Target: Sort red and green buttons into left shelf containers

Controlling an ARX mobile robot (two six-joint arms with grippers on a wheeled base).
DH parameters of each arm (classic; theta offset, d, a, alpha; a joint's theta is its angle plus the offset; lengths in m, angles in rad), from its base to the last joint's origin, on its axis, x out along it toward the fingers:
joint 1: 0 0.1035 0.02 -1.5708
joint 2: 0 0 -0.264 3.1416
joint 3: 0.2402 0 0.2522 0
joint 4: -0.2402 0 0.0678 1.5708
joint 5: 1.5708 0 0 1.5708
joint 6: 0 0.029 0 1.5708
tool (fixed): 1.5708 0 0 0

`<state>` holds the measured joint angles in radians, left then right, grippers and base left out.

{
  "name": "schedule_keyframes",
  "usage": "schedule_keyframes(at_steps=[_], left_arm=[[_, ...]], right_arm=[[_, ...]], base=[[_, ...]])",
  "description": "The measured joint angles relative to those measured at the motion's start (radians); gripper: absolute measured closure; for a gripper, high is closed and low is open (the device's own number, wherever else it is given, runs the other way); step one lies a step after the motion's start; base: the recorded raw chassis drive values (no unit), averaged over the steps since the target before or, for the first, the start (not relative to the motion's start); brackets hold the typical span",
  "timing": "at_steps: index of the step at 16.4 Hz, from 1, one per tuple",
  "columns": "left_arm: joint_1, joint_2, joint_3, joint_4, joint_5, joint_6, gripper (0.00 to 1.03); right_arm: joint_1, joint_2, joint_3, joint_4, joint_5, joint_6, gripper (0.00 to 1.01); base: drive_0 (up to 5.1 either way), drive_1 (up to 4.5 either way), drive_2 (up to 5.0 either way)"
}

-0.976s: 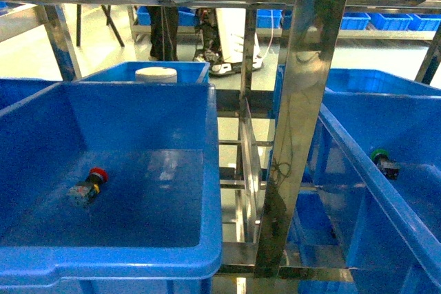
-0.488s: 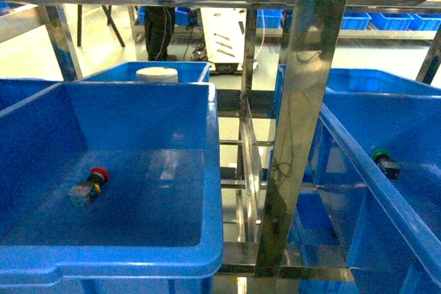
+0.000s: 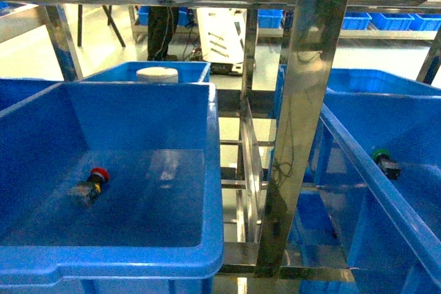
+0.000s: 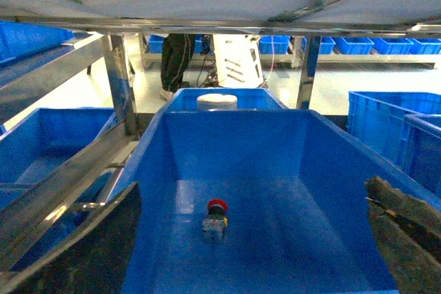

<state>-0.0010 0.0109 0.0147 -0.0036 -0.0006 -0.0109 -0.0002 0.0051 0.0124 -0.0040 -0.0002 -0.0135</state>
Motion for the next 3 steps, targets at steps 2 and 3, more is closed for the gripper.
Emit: schedule_keyframes(at_steps=[2, 3], left_arm=[[0.0, 0.0, 0.0, 0.0, 0.0, 0.0, 0.05], [0.0, 0.0, 0.0, 0.0, 0.0, 0.0, 0.05]], right_arm=[[0.0, 0.0, 0.0, 0.0, 0.0, 0.0, 0.99], [0.0, 0.0, 0.0, 0.0, 0.0, 0.0, 0.99]], base=[[0.0, 0.0, 0.0], [0.0, 0.0, 0.0]])
